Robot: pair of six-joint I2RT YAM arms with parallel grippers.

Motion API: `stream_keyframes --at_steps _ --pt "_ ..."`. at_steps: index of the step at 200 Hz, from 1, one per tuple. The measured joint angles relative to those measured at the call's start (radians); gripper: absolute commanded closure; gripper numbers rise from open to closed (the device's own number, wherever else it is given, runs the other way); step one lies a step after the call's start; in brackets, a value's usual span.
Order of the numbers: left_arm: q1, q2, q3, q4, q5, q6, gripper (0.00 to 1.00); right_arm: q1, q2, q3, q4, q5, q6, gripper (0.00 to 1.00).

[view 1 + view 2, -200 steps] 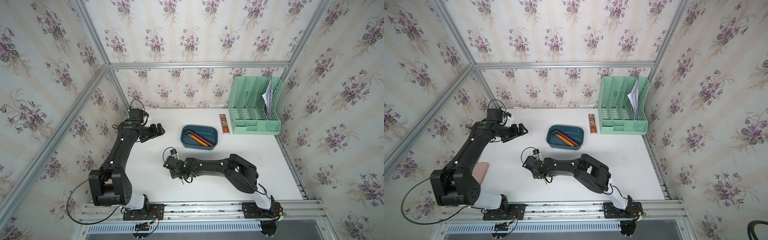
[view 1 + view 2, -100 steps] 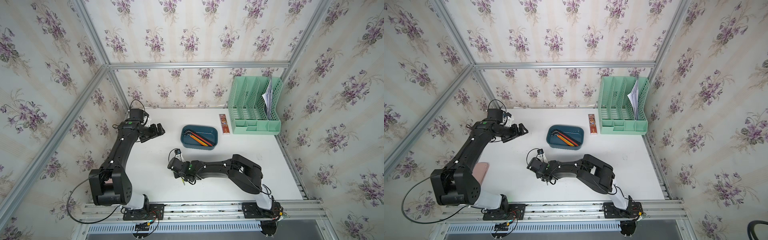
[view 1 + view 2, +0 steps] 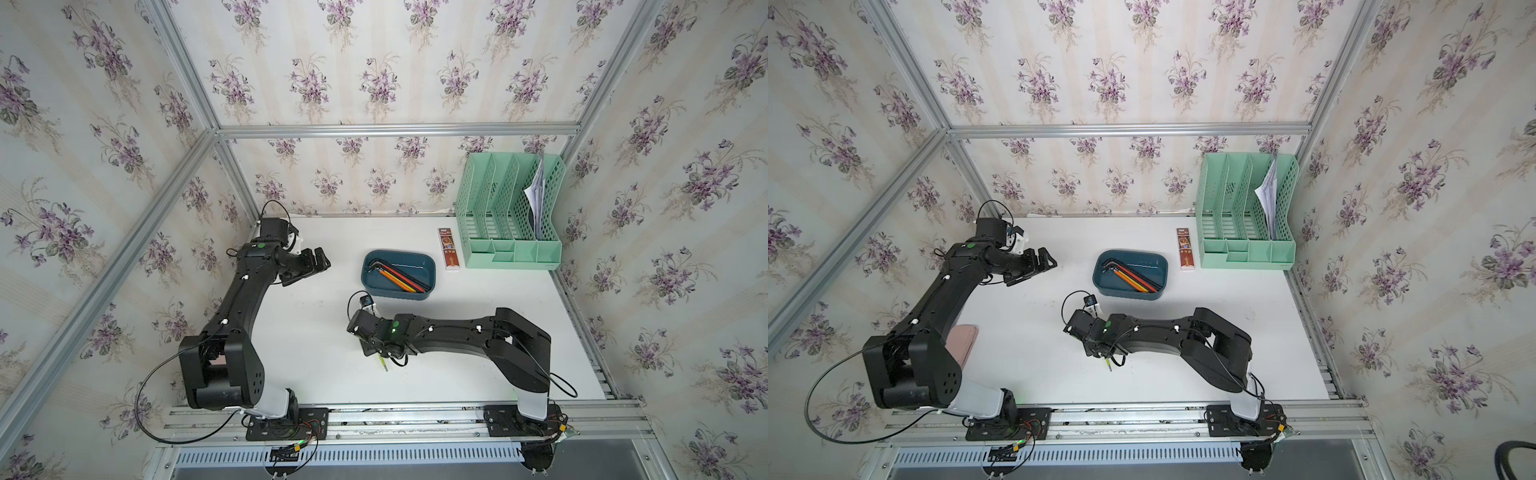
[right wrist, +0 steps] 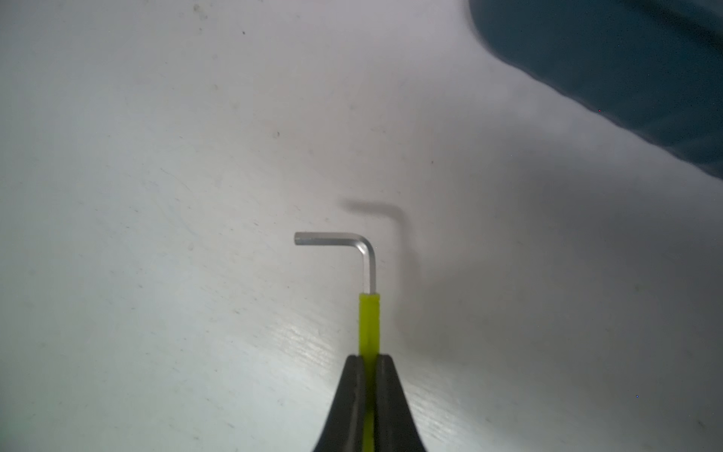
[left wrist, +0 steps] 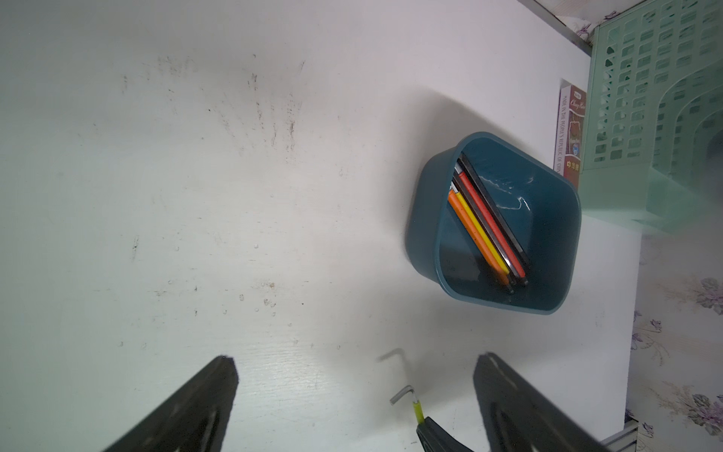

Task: Put the hex key on the desktop into the storage box
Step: Pick up the Allen key from the center of the board.

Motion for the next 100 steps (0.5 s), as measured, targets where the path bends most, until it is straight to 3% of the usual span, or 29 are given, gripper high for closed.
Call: stream_keyframes --at_steps 100 --pt "-0.001 0.006 0.0 0.0 0.0 -0.007 0.01 -0.095 -0.136 0.026 -0.041 -0.021 -0.11 1.0"
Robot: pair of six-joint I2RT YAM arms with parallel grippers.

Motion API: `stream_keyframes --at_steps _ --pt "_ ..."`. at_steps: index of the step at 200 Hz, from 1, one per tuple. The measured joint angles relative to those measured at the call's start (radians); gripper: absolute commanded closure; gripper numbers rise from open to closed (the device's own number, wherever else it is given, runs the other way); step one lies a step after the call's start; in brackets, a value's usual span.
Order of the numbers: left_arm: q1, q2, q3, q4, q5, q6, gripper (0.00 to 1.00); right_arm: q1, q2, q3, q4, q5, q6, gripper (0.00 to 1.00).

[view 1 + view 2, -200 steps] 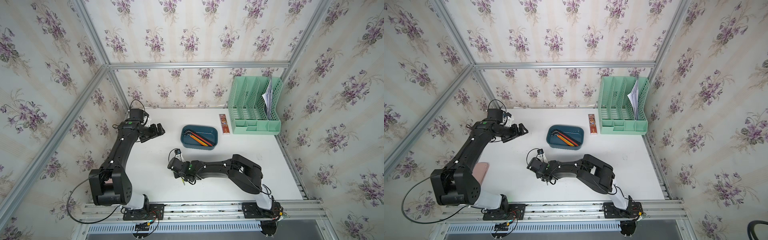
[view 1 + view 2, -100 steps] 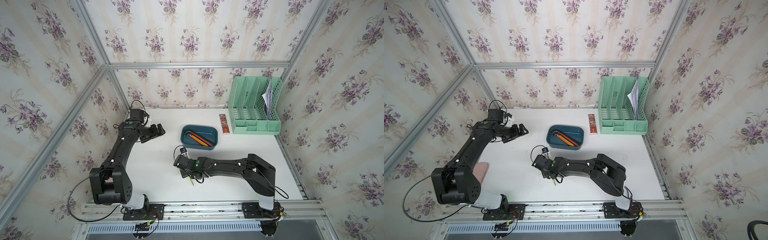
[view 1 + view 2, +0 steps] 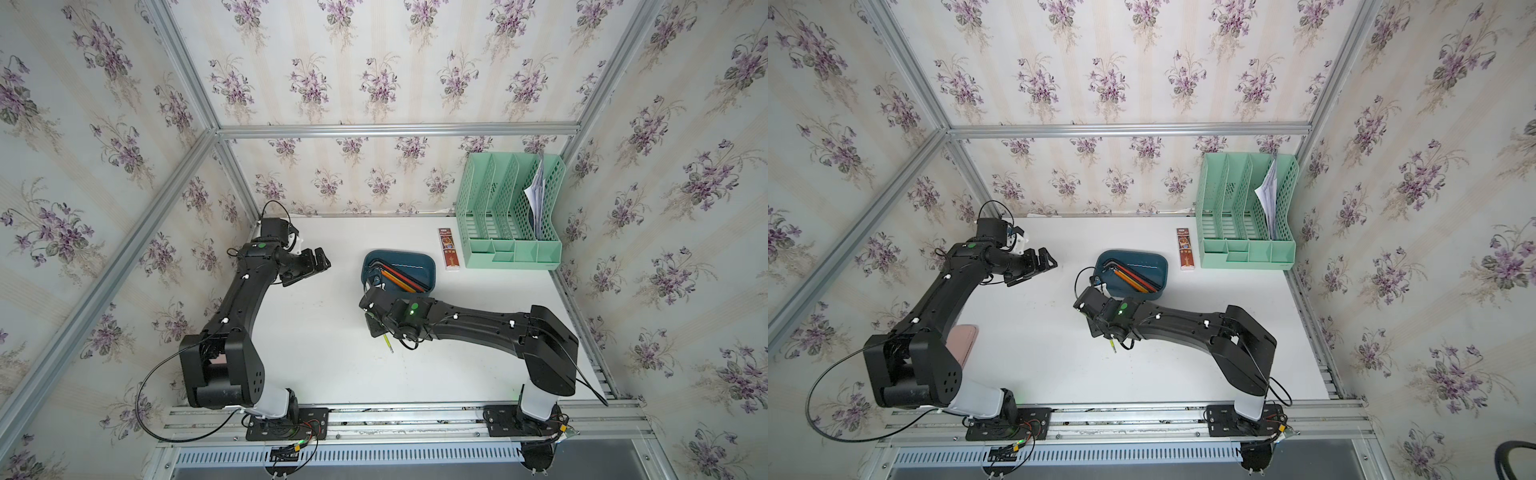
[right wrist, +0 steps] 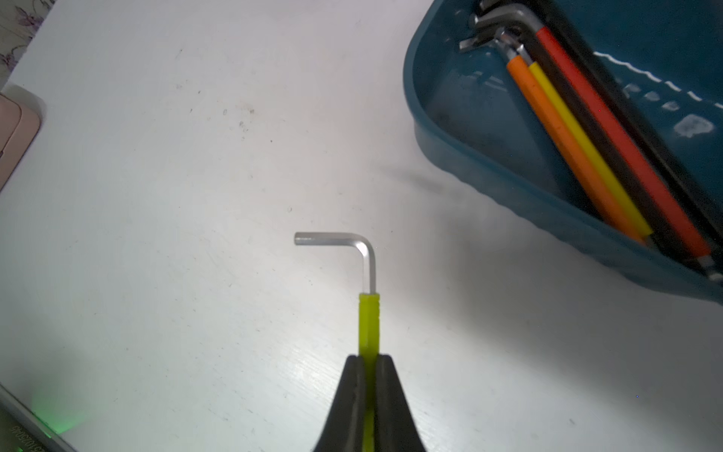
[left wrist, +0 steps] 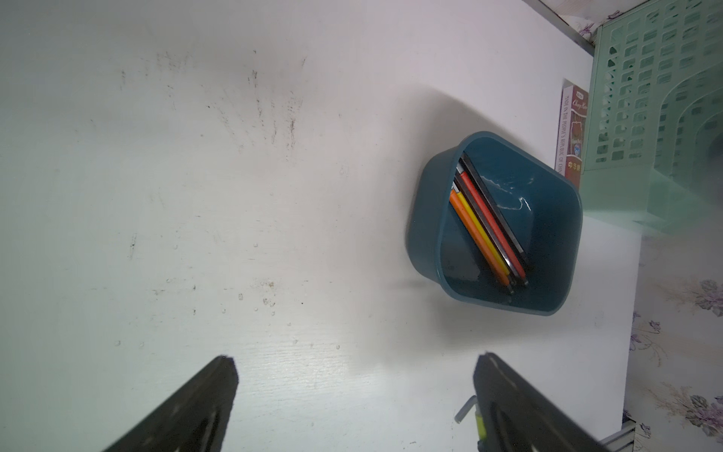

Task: Put the hex key on the desktop into the storage box
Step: Pick up the Allen key from the center of the board, then place the Allen key in the storage box.

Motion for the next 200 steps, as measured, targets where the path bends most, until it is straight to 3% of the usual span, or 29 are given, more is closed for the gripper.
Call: stream_keyframes --at_steps 85,126,200 --pt "-0.003 -0.002 -0.001 0.0 0.002 -0.008 0.01 -0.252 0.011 0.098 -0.034 -0.067 -0.226 1.0" --pt "-0.004 -0.002 -0.003 0.002 0.004 -0.008 0.01 -0.367 0.163 0.273 -0.038 -0.132 -0.381 1.0" --pt "-0.007 0.005 -0.003 0.002 0.007 -0.008 0.01 -0.429 0.422 0.508 -0.063 -0.179 -0.574 0.97"
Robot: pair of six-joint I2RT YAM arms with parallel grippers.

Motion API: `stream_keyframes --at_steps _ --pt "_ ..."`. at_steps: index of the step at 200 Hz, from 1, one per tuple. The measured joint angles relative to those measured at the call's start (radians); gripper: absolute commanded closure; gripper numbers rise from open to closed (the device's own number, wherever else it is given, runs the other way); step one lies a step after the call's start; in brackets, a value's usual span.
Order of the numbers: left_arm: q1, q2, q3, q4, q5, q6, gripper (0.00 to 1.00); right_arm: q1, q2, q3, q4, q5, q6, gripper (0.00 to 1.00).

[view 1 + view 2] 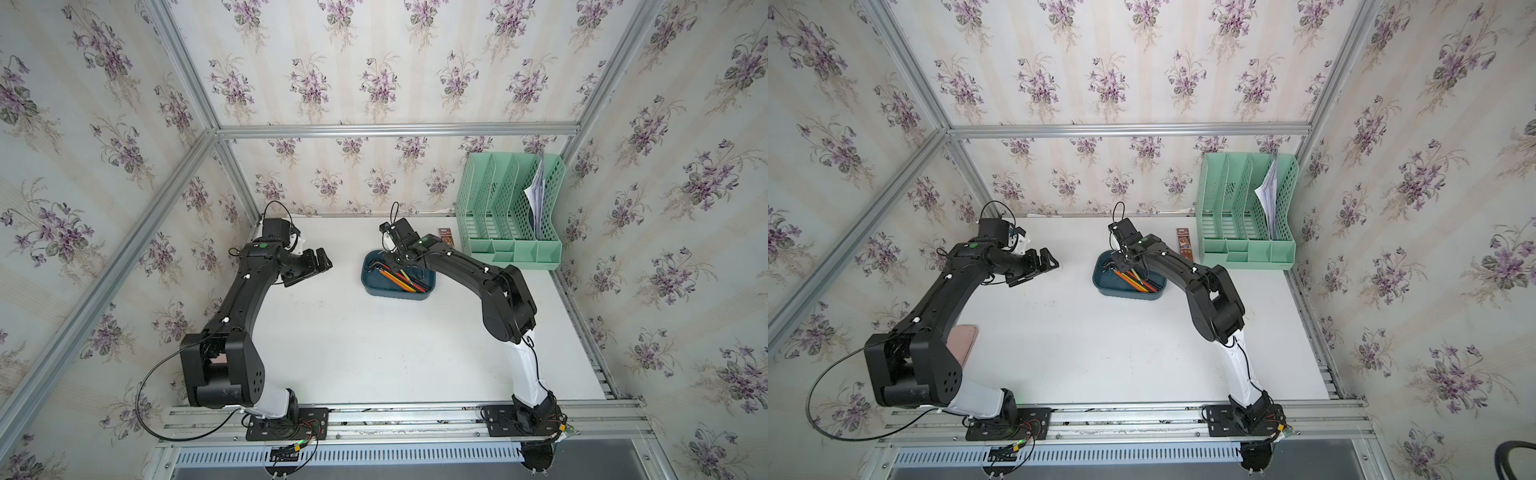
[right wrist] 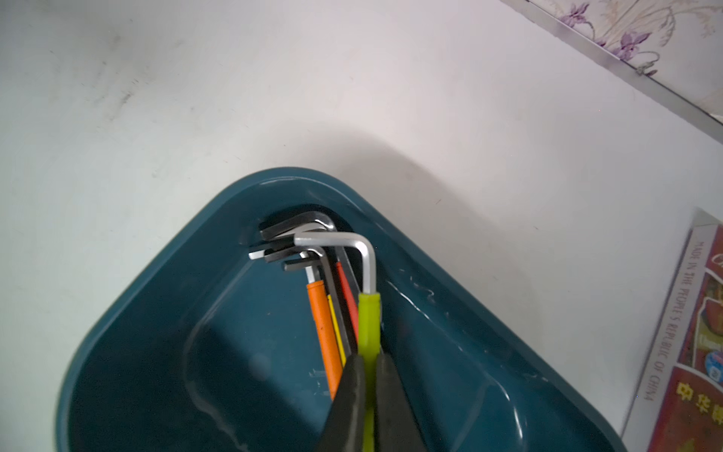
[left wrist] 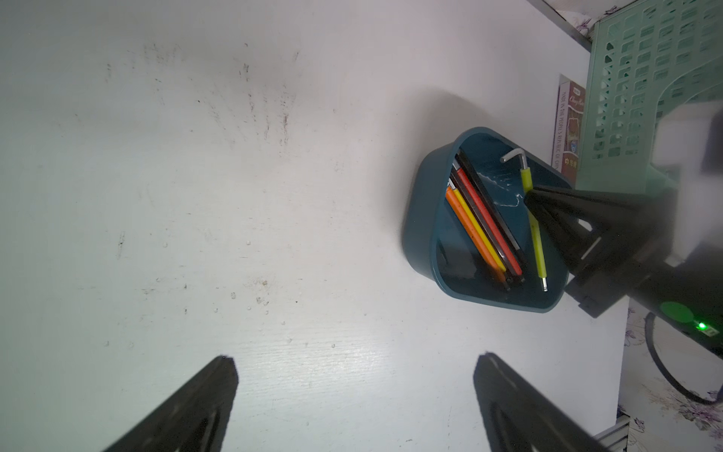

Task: Put the hex key on the desktop into the storage box
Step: Place the Allen key in the storage box, then reset both arms

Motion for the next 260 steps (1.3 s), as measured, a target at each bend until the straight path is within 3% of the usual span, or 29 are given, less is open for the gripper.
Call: stream_keyframes --at_steps 41,84,127,150,169,216,260 --pt "0.0 0.007 0.0 0.0 -0.001 0.0 0.01 0.0 0.04 0.007 -0.005 -0.007 -0.025 0.65" --pt "-0.004 -0.003 -0.017 0.002 -0.024 0.0 0.01 -0.002 -0.019 -0.077 0.008 -0.006 -0.024 0.51" --pt "-0.01 -0.051 -0.066 0.048 -0.076 -0.005 0.01 -0.002 -0.202 -0.237 0.082 0.023 0.0 0.4" --pt "-0.018 -0.099 -0.121 0.1 -0.122 -0.007 0.01 -0.002 -0.332 -0.362 0.154 0.072 0.034 0.2" --pt "-0.031 -0.155 -0.17 0.147 -0.171 -0.006 0.01 -0.002 -0.435 -0.473 0.209 0.139 0.059 0.11" --pt "-0.069 -0.271 -0.322 0.32 -0.355 0.039 0.01 -0.064 -0.686 -0.777 0.334 0.311 0.139 0.05" --pt "-0.127 -0.312 -0.515 0.566 -0.632 0.084 0.01 -0.237 -0.876 -1.033 0.476 0.442 0.165 0.01"
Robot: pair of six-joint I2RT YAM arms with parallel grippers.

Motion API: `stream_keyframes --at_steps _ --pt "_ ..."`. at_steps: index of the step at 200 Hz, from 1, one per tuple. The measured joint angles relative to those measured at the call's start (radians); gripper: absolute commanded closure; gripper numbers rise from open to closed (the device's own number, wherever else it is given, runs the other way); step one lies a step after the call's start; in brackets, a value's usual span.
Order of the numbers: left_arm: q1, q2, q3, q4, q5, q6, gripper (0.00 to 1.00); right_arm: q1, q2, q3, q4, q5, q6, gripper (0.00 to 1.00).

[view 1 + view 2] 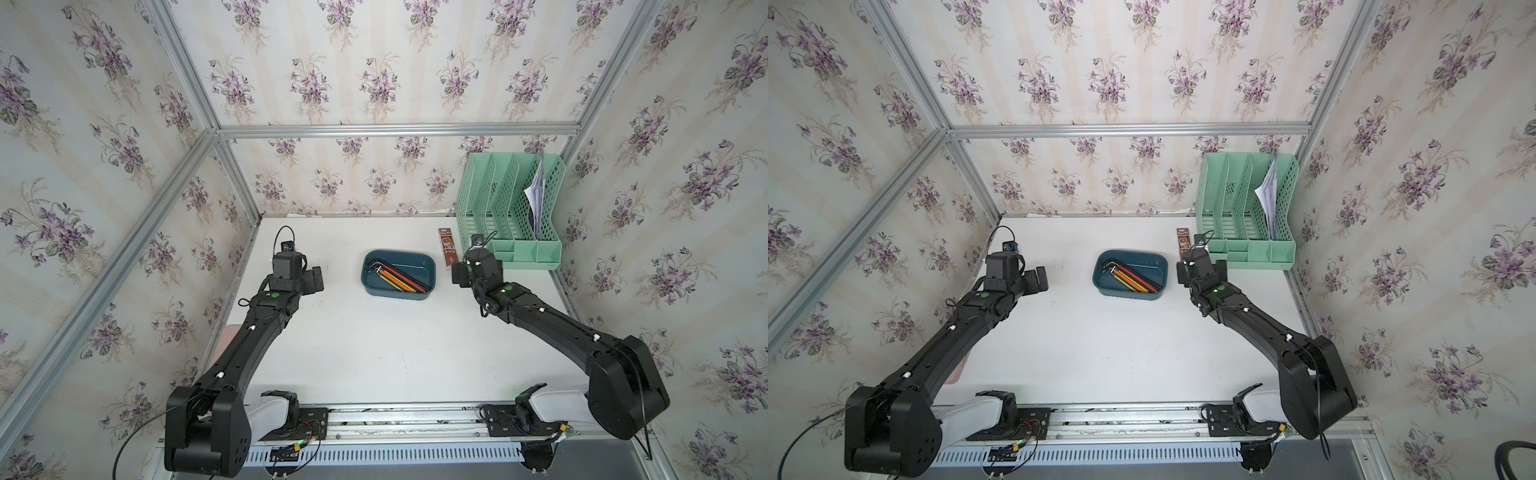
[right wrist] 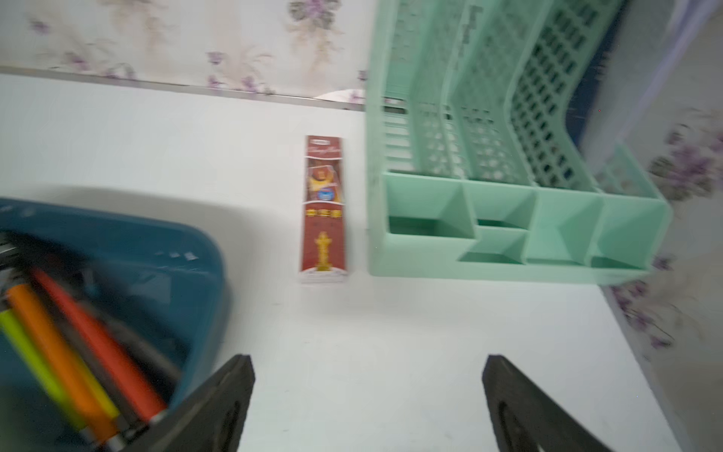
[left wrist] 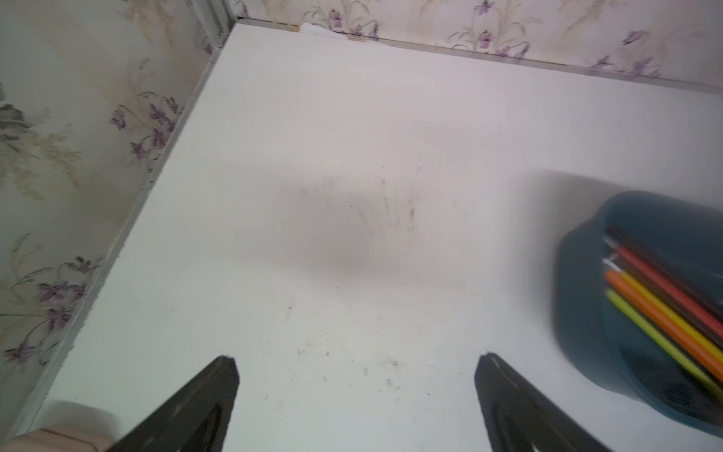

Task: Put the hex key on the desktop into the storage box
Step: Reset both arms

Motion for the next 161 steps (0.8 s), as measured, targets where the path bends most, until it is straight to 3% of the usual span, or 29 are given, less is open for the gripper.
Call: stream_keyframes --at_steps 30,72,97,130,161 --pt "-0.002 0.05 -0.101 0.164 -0.174 0.032 0.01 -0.104 -0.064 -0.12 0.101 0.057 -0.016 0.01" --pt "-0.002 0.101 -0.296 0.455 -0.27 0.087 0.01 -0.195 -0.088 -0.311 0.338 0.096 -0.055 0.0" --pt "-0.003 0.127 -0.324 0.59 -0.262 0.12 0.01 -0.227 -0.039 -0.38 0.502 0.116 -0.056 0.0" --pt "-0.003 0.209 -0.385 0.836 -0.154 0.206 0.01 -0.259 0.047 -0.473 0.72 0.097 -0.06 0.0" --pt "-0.003 0.288 -0.402 0.914 -0.089 0.249 0.01 -0.277 0.1 -0.471 0.87 0.059 -0.064 0.0"
